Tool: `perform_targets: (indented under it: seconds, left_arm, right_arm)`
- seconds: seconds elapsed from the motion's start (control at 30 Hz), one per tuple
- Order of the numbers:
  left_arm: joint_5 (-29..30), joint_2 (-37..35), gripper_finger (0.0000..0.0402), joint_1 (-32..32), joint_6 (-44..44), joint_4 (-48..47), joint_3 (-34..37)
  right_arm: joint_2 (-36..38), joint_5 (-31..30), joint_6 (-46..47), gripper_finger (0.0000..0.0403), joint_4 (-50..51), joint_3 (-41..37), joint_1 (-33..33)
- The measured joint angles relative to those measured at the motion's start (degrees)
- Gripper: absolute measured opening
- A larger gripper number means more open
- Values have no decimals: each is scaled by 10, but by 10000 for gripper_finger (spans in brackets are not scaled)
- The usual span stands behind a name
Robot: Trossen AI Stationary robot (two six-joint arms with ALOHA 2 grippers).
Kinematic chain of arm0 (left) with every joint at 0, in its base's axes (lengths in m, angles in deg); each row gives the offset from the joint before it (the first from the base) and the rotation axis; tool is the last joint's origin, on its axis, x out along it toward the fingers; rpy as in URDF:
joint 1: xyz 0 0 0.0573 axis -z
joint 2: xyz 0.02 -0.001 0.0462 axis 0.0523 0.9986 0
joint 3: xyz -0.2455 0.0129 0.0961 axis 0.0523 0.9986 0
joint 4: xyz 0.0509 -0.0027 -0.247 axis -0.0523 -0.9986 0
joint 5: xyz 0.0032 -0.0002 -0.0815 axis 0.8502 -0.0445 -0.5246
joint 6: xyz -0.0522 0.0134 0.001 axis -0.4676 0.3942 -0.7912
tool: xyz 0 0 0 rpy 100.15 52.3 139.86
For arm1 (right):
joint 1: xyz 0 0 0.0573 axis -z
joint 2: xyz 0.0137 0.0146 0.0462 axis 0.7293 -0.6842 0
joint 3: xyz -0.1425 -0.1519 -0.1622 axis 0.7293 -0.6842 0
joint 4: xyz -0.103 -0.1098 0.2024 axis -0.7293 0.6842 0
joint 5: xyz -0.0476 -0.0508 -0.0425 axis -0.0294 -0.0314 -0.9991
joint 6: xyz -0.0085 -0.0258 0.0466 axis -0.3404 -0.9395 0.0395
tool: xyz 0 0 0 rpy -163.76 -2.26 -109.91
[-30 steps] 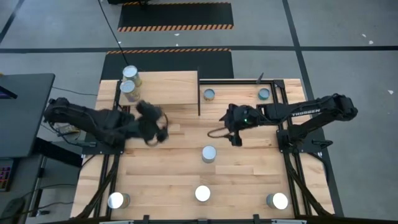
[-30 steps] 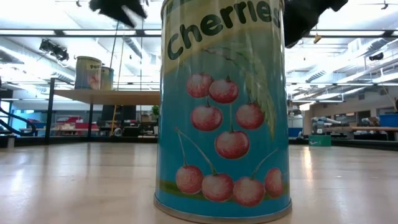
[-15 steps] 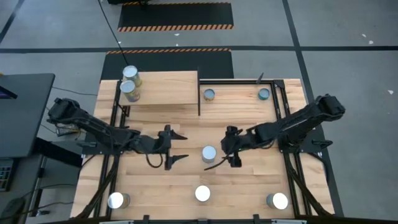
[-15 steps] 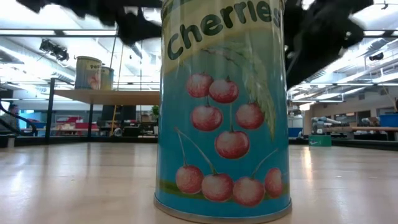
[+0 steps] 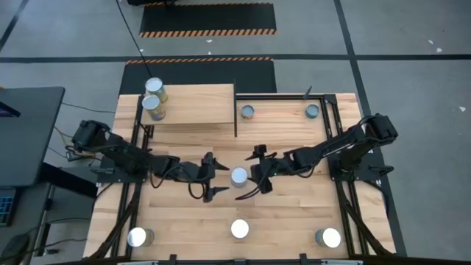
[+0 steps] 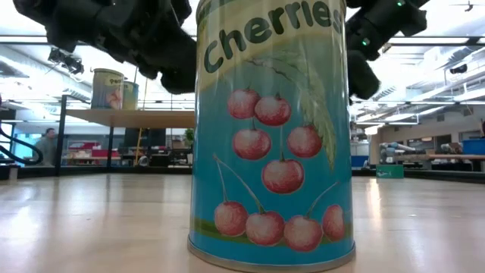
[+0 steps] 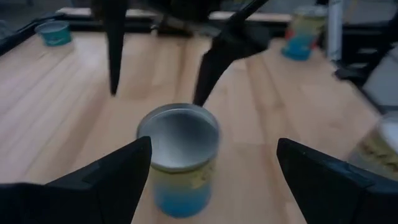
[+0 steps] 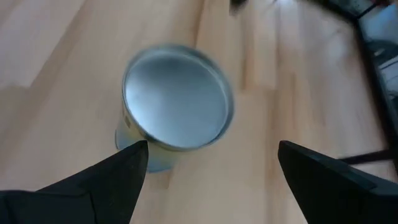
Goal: Pick and place cans onto a shelf
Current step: Put the top canned cherries on the shelf
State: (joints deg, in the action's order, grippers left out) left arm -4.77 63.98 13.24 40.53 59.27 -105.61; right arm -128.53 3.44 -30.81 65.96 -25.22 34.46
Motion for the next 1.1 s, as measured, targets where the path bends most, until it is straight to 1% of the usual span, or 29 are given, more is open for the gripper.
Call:
perform_targets:
  seconds: [0.07,0.2,0.3,0.53,0.67,0.77,0.83,0.93,1.03,1.1]
  left_arm:
    - [16,1,355,-7,0,4,0]
    - [19,4,355,-25,-9,5,0]
    - [10,14,355,-38,-14,3,1]
    - [-36,73,355,-44,1,89,-6]
    - [-36,85,355,-44,13,85,-34]
    - [-41,85,352,-44,16,65,-54]
    - [-43,85,335,-42,17,48,-65]
    - [-41,85,288,-35,31,38,-78]
    - [-11,85,240,-31,29,38,-86]
    - [2,85,222,-31,10,34,-89]
  right_arm:
    - [8,-1,0,368,1,0,2]
    - [25,-2,33,368,27,0,1]
    - [30,-1,63,368,49,0,1]
    - [26,4,97,368,77,0,7]
    - [26,3,105,368,78,0,13]
    - [26,4,106,368,81,0,13]
    - [26,4,108,368,87,0,13]
    - [26,3,111,368,98,0,12]
    - [26,2,111,368,111,0,11]
    - [28,-1,115,368,123,0,11]
